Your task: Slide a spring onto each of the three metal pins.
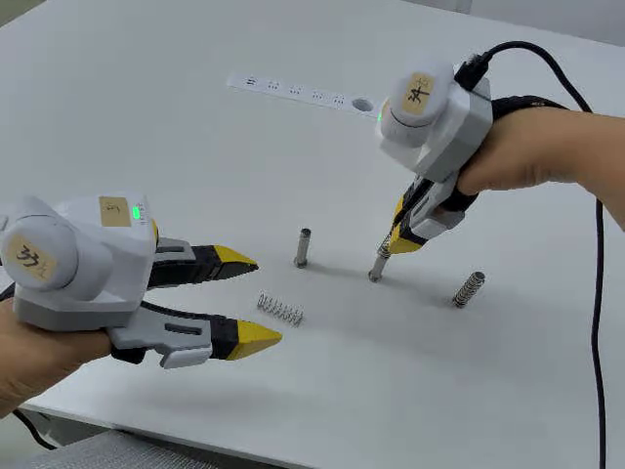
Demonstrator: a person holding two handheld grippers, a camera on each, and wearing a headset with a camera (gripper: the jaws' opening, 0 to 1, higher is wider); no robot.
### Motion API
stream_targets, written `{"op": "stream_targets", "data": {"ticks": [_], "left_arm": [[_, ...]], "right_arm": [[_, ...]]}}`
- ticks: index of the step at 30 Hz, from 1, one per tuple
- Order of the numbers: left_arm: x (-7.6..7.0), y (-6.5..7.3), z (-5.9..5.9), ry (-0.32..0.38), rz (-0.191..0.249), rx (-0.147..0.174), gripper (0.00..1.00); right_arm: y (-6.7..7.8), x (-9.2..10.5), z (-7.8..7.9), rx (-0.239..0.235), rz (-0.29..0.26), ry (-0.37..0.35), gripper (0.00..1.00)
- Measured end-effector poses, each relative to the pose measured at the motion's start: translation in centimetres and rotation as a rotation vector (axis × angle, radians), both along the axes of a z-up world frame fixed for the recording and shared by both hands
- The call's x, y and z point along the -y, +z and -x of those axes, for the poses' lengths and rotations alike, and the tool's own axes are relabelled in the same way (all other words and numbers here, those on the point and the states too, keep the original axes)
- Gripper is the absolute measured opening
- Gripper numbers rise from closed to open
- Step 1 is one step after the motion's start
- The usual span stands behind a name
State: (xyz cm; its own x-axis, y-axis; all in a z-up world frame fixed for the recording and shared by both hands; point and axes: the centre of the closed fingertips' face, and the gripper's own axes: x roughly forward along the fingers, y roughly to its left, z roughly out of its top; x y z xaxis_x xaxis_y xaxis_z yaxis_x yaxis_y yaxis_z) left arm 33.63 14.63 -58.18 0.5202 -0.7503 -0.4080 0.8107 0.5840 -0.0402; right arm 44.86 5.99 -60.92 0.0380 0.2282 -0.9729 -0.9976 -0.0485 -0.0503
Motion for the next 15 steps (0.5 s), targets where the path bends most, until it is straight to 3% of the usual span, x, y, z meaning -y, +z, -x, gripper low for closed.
{"op": "stream_targets", "data": {"ticks": [15], "left_arm": [[-0.2,-0.3,0.0,0.004,-0.004,-0.007,0.47]], "right_arm": [[-2.5,-0.2,1.1,-0.002,0.021,-0.003,0.12]]}}
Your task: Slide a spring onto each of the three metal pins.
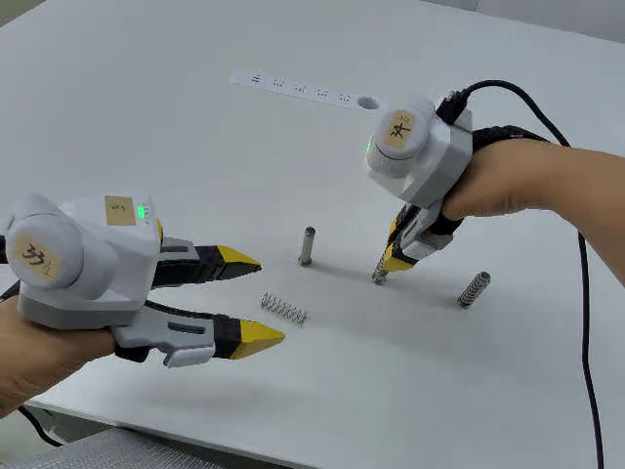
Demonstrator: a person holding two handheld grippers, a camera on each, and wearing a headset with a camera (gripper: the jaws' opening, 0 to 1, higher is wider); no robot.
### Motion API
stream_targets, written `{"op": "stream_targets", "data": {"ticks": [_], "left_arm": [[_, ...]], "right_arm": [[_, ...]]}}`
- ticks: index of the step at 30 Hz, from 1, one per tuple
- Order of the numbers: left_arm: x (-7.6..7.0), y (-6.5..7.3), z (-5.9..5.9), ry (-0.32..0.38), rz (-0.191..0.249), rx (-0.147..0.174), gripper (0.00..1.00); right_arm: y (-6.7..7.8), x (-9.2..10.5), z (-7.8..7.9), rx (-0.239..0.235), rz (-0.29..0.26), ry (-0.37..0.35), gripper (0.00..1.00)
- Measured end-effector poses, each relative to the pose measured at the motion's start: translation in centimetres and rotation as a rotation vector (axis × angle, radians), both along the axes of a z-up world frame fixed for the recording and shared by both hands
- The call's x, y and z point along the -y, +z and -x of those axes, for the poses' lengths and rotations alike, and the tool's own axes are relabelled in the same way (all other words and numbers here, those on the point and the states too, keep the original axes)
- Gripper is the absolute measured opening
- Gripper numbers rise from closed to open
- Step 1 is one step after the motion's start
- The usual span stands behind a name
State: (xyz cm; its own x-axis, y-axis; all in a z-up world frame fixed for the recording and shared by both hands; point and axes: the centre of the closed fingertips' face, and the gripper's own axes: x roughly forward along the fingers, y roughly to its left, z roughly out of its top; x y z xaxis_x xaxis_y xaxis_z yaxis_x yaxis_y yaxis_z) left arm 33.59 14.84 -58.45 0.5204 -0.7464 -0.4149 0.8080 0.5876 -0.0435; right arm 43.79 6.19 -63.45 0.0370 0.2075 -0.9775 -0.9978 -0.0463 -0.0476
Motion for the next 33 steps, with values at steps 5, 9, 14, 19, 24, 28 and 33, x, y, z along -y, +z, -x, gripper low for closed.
{"op": "stream_targets", "data": {"ticks": [5,9,14,19,24,28,33], "left_arm": [[0.0,0.0,0.0,0.001,0.000,-0.002,0.47],[0.1,0.0,0.0,0.001,0.000,-0.002,0.47],[0.0,-0.1,0.0,0.002,-0.001,-0.003,0.47],[0.1,-0.1,0.0,0.000,-0.002,-0.003,0.47],[0.2,0.0,0.0,-0.002,-0.004,-0.003,0.47],[0.1,0.0,0.0,-0.002,-0.006,-0.004,0.47],[0.1,0.0,0.1,-0.003,-0.012,-0.005,0.47]], "right_arm": [[-0.5,-0.1,0.3,-0.001,0.001,-0.002,0.12],[-1.0,0.0,0.4,-0.003,0.004,-0.004,0.12],[-1.1,0.1,0.1,-0.005,-0.001,-0.007,0.13],[-0.8,0.0,-0.2,0.003,-0.021,-0.005,0.18],[0.1,-0.2,-0.2,0.025,-0.041,0.002,0.21],[0.8,-0.5,-0.1,0.028,-0.069,-0.004,0.22],[2.0,-0.9,0.4,0.041,-0.092,0.000,0.23]]}}
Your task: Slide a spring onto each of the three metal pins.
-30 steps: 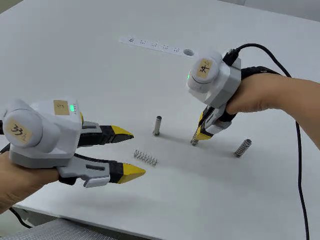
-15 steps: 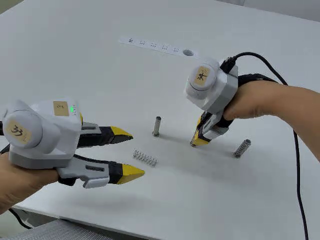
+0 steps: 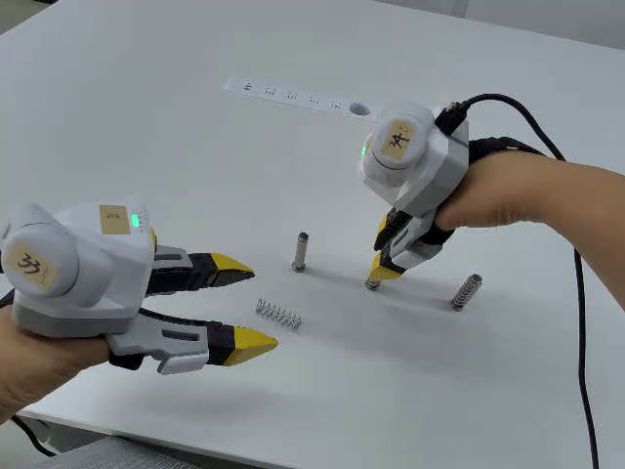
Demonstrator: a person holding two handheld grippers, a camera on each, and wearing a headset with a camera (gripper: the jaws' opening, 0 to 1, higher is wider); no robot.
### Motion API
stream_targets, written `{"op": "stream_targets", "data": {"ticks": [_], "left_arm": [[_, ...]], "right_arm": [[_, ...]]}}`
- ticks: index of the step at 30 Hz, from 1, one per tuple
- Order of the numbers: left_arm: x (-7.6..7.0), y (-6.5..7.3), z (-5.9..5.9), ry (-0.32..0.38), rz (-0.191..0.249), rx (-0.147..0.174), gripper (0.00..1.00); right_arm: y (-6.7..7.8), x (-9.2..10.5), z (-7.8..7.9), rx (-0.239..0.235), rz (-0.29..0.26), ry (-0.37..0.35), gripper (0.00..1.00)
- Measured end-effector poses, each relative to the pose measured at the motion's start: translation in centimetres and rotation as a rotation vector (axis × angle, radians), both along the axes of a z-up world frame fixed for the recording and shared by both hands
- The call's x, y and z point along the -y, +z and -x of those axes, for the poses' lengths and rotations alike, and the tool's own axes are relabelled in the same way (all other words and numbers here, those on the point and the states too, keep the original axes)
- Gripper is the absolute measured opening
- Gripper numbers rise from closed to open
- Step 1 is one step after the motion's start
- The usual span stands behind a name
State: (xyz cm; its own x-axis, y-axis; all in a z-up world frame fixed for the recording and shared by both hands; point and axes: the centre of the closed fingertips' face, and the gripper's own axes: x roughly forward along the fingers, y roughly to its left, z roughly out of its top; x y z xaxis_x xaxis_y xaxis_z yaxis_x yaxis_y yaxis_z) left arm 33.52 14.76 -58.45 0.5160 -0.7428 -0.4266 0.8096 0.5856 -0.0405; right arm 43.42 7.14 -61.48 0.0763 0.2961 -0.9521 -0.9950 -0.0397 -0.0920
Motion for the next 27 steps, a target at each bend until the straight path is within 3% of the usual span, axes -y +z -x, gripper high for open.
{"op": "stream_targets", "data": {"ticks": [4,11,14,27], "left_arm": [[0.0,-0.1,0.0,0.000,-0.002,-0.001,0.47],[-0.2,-0.2,0.1,0.000,-0.007,-0.001,0.47],[-0.3,-0.2,0.1,0.003,-0.008,0.000,0.47],[-0.8,-0.5,0.4,0.011,-0.014,-0.004,0.47]], "right_arm": [[1.0,-1.0,0.8,-0.013,-0.043,-0.004,0.23],[1.1,-3.0,2.4,-0.040,-0.085,0.016,0.23],[0.8,-3.6,2.7,-0.047,-0.084,0.029,0.23],[-1.8,-5.8,6.5,-0.113,-0.107,0.049,0.20]]}}
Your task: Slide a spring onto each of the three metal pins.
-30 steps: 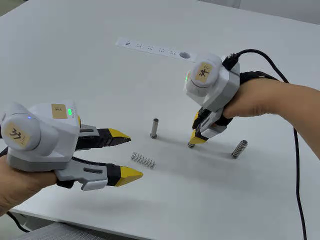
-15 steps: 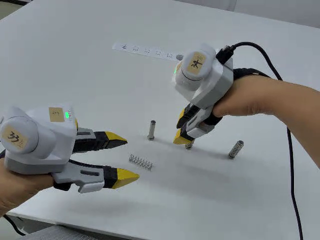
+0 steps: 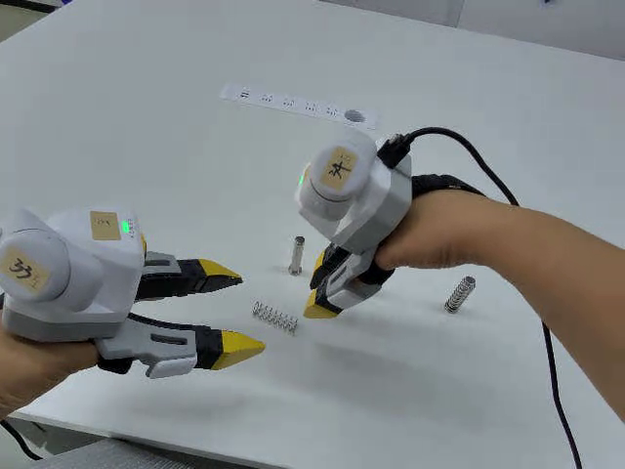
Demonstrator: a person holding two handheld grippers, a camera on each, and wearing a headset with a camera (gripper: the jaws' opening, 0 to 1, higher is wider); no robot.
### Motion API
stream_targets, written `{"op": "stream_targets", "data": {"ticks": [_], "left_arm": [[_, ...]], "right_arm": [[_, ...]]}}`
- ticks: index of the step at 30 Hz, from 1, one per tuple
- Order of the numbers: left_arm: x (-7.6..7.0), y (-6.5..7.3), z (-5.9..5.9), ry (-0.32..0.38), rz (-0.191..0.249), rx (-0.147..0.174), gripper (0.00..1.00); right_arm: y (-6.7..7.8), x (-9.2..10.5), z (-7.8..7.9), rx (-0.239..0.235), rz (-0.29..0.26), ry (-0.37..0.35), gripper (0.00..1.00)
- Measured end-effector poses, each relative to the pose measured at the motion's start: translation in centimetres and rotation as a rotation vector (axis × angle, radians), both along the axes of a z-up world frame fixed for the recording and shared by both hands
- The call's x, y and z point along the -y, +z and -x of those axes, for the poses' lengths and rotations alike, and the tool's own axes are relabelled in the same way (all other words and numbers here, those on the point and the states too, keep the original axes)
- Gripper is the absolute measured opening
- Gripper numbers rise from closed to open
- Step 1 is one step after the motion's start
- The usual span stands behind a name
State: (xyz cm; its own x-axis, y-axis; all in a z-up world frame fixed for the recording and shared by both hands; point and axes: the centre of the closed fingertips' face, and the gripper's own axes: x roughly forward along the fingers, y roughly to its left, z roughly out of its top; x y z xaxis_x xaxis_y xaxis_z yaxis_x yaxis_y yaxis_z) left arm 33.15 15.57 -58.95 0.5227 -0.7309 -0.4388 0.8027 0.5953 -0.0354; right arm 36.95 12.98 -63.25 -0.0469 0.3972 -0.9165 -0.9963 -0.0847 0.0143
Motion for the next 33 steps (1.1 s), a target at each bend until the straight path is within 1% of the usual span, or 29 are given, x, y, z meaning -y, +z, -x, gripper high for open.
{"op": "stream_targets", "data": {"ticks": [11,16,19,23,24,25,33], "left_arm": [[-0.2,-0.1,0.1,0.003,0.000,0.000,0.47],[-0.4,-0.2,0.1,0.006,-0.002,-0.003,0.47],[-0.5,-0.2,0.1,0.008,-0.002,-0.003,0.46],[-0.6,-0.2,0.1,0.013,-0.003,-0.005,0.46],[-0.7,-0.2,0.1,0.014,-0.004,-0.006,0.46],[-0.7,-0.3,0.1,0.014,-0.004,-0.007,0.46],[-0.5,-0.4,0.1,0.010,-0.007,-0.010,0.46]], "right_arm": [[-2.2,-0.9,0.6,-0.005,0.010,-0.037,0.17],[-2.8,-1.2,0.6,0.007,0.019,-0.044,0.17],[-3.4,-1.1,0.5,0.013,0.034,-0.047,0.16],[-3.7,-1.0,0.4,0.021,0.042,-0.051,0.15],[-3.6,-1.0,0.5,0.013,0.037,-0.056,0.14],[-3.6,-1.1,0.4,0.017,0.034,-0.057,0.14],[-3.6,-0.9,0.7,0.005,0.043,-0.059,0.12]]}}
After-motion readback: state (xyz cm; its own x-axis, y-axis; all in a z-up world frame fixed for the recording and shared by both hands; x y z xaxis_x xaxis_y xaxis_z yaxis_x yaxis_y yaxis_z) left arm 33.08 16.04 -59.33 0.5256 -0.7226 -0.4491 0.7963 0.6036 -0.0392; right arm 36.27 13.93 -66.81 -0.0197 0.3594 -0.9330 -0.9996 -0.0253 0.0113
